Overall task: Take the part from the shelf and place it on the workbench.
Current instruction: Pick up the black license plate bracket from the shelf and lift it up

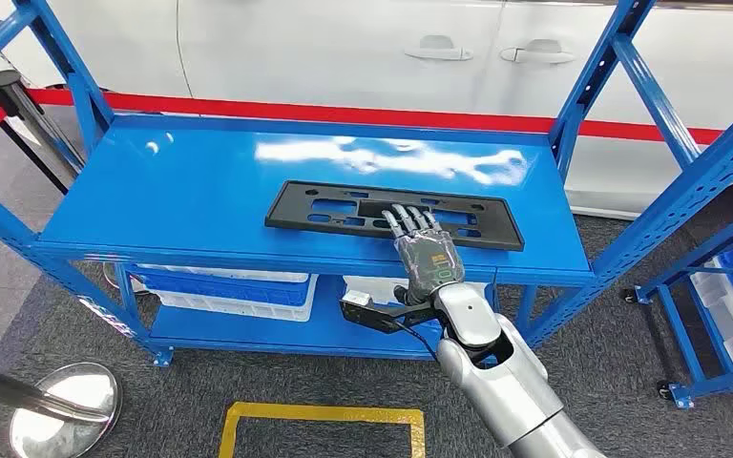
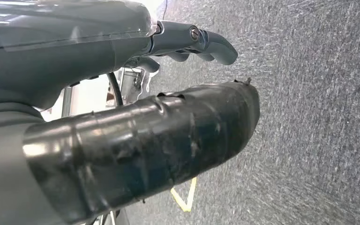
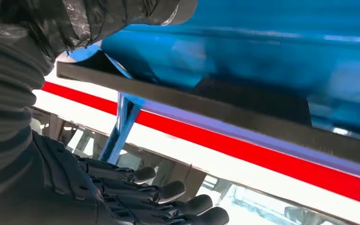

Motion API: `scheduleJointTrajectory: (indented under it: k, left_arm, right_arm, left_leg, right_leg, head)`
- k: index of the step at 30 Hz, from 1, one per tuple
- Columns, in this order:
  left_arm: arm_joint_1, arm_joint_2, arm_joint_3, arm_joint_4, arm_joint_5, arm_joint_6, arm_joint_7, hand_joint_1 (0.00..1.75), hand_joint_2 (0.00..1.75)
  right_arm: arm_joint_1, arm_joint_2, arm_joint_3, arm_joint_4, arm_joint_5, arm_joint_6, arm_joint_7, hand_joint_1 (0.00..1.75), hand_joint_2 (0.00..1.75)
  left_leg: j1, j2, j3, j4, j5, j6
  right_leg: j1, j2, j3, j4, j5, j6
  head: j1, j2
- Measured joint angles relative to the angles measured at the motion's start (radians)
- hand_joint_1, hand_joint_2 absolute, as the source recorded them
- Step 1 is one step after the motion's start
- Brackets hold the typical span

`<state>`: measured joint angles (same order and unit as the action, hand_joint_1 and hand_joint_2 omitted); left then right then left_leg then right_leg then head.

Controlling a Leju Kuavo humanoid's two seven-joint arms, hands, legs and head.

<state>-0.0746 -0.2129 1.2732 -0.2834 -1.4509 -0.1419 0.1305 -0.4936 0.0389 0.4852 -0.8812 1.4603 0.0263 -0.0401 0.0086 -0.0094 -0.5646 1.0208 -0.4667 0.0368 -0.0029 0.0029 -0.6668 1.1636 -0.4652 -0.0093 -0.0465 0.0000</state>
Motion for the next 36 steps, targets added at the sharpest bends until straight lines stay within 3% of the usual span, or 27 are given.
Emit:
scheduleJointTrajectory:
  k: [4,5,8,10,12,13,14,16,17,19,23,25,27,28,29,31,33,35,36]
  left_arm:
    - [0.000,-0.007,0.000,0.001,0.000,0.000,0.000,0.00,0.00]
    - [-0.001,-0.007,0.000,0.001,0.000,0.000,0.000,0.00,0.00]
    - [-0.004,-0.007,0.001,0.001,0.000,0.000,0.000,0.00,0.00]
    - [-0.003,-0.006,0.001,0.001,0.001,0.000,0.000,0.00,0.00]
    - [-0.002,-0.004,0.001,0.001,0.001,0.001,0.000,0.00,0.00]
    - [-0.001,-0.003,0.001,0.001,0.001,0.001,0.000,0.00,0.00]
    - [0.000,-0.002,0.001,0.001,0.001,0.000,0.000,0.00,0.00]
    - [0.002,-0.002,0.001,0.001,0.002,0.000,0.000,0.00,0.00]
    - [0.002,-0.002,0.001,0.001,0.002,0.000,0.000,0.00,0.00]
    - [0.000,-0.003,0.001,0.002,0.002,0.000,0.001,0.00,0.00]
    - [-0.001,-0.003,0.001,0.002,0.002,0.000,0.003,0.00,0.00]
    - [0.000,-0.003,0.001,0.002,0.002,0.000,0.004,0.00,0.00]
    - [0.000,-0.003,0.001,0.002,0.002,0.000,0.005,0.00,0.00]
    - [0.000,-0.003,0.001,0.002,0.002,0.000,0.005,0.00,0.00]
    - [0.000,-0.003,0.001,0.002,0.002,0.000,0.005,0.00,0.00]
    - [0.000,-0.004,0.001,0.002,0.002,0.000,0.005,0.00,0.00]
    - [0.002,-0.008,0.001,0.002,0.002,0.000,0.005,0.00,0.00]
    - [0.001,-0.012,0.001,0.003,0.002,0.000,0.006,0.00,0.00]
    - [-0.001,-0.011,0.001,0.002,0.002,0.000,0.006,0.00,0.00]
  right_arm:
    - [-0.004,0.000,0.000,0.000,0.000,0.000,0.000,0.00,1.75]
    - [-0.005,0.000,0.000,-0.001,0.000,0.000,0.000,0.00,1.75]
    - [-0.006,0.001,0.000,-0.004,-0.001,0.000,0.001,0.00,1.75]
    - [-0.008,0.003,0.000,-0.005,-0.001,0.001,0.001,0.00,1.75]
    - [-0.006,0.005,0.001,-0.005,-0.002,0.004,0.000,0.00,1.75]
    - [-0.005,0.006,0.001,-0.005,-0.003,0.005,0.000,0.00,1.75]
    - [-0.004,0.006,0.001,-0.005,-0.004,0.007,0.000,0.00,1.75]
    - [-0.004,0.006,0.001,-0.005,-0.005,0.008,0.000,0.00,1.75]
    - [-0.005,0.007,0.001,-0.005,-0.006,0.008,0.000,0.00,1.75]
    - [-0.007,0.008,0.001,-0.005,-0.008,0.009,-0.001,0.00,1.75]
    - [-0.009,0.010,0.002,-0.005,-0.011,0.009,-0.003,0.00,1.75]
    - [-0.011,0.010,0.002,-0.005,-0.012,0.009,-0.003,0.00,1.75]
    - [-0.009,0.010,0.003,-0.004,-0.014,0.009,-0.003,0.00,1.75]
    - [-0.008,0.010,0.003,-0.003,-0.014,0.009,-0.003,0.00,1.75]
    - [-0.007,0.010,0.003,-0.002,-0.014,0.009,-0.003,0.00,1.75]
    - [-0.007,0.010,0.004,-0.001,-0.015,0.010,-0.003,0.00,1.75]
    - [-0.010,0.010,0.004,0.000,-0.015,0.010,-0.003,0.00,1.75]
    - [-0.012,0.010,0.005,0.000,-0.015,0.010,-0.003,0.00,1.75]
    - [-0.013,0.010,0.005,0.000,-0.015,0.010,-0.003,0.00,1.75]
  left_leg:
    - [0.001,0.001,0.006,-0.002,-0.009,-0.008]
    - [0.001,0.002,0.007,-0.005,-0.009,-0.013]
    - [-0.001,0.005,0.006,0.011,-0.026,-0.026]
    - [0.002,0.005,-0.040,0.107,-0.068,-0.035]
    - [0.009,0.005,-0.115,0.229,-0.106,-0.046]
    - [0.013,0.006,-0.139,0.257,-0.101,-0.052]
    - [0.017,0.006,-0.144,0.246,-0.078,-0.057]
    - [0.026,0.008,-0.105,0.133,0.002,-0.068]
    - [0.026,0.007,-0.079,0.072,0.028,-0.070]
    - [0.024,0.005,-0.053,0.013,0.039,-0.061]
    - [0.021,0.003,-0.046,0.012,0.025,-0.027]
    - [0.021,0.004,-0.040,0.011,0.020,-0.015]
    - [0.016,0.003,-0.036,0.011,0.014,-0.007]
    - [0.013,0.002,-0.032,0.011,0.011,-0.004]
    - [0.010,0.001,-0.026,0.011,0.006,-0.003]
    - [0.004,-0.001,-0.008,0.010,-0.005,-0.002]
    - [0.004,-0.001,0.004,0.008,-0.014,-0.006]
    - [0.010,0.001,0.003,0.004,-0.016,-0.015]
    - [0.011,0.001,0.004,0.001,-0.016,-0.021]
  right_leg:
    - [0.016,-0.002,0.056,-0.120,0.026,-0.035]
    - [0.018,-0.001,0.060,-0.128,0.023,-0.038]
    - [0.004,-0.001,0.087,-0.165,0.029,-0.041]
    - [-0.002,-0.004,0.106,-0.181,0.029,-0.042]
    - [-0.004,-0.005,0.114,-0.181,0.022,-0.041]
    - [-0.005,-0.005,0.117,-0.179,0.016,-0.039]
    - [-0.008,-0.004,0.121,-0.176,0.010,-0.035]
    - [-0.015,-0.003,0.130,-0.164,-0.007,-0.022]
    - [-0.015,-0.002,0.131,-0.154,-0.018,-0.013]
    - [-0.012,-0.001,0.130,-0.141,-0.032,0.001]
    - [-0.016,-0.001,0.126,-0.122,-0.052,0.018]
    - [-0.017,-0.003,0.077,-0.028,-0.096,0.022]
    - [-0.017,-0.003,-0.005,0.109,-0.139,0.022]
    - [-0.016,-0.003,-0.037,0.149,-0.139,0.020]
    - [-0.014,-0.003,-0.050,0.152,-0.118,0.015]
    - [-0.003,-0.002,-0.019,0.044,-0.029,-0.005]
    - [0.010,-0.002,0.028,-0.074,0.028,-0.036]
    - [0.022,-0.003,0.045,-0.116,0.028,-0.054]
    - [0.025,-0.002,0.050,-0.128,0.028,-0.057]
  head:
    - [-0.003,0.000]
    - [-0.003,0.000]
    - [-0.003,0.000]
    - [-0.004,0.000]
    - [-0.004,0.000]
    - [-0.004,0.000]
    - [-0.004,0.000]
    - [-0.004,0.000]
    - [-0.006,0.000]
    - [-0.007,0.000]
    - [-0.007,0.000]
    - [-0.007,0.000]
    - [-0.007,0.000]
    - [-0.007,0.000]
    - [-0.007,0.000]
    - [-0.007,0.000]
    - [-0.011,0.000]
    - [-0.013,0.000]
    - [-0.012,0.000]
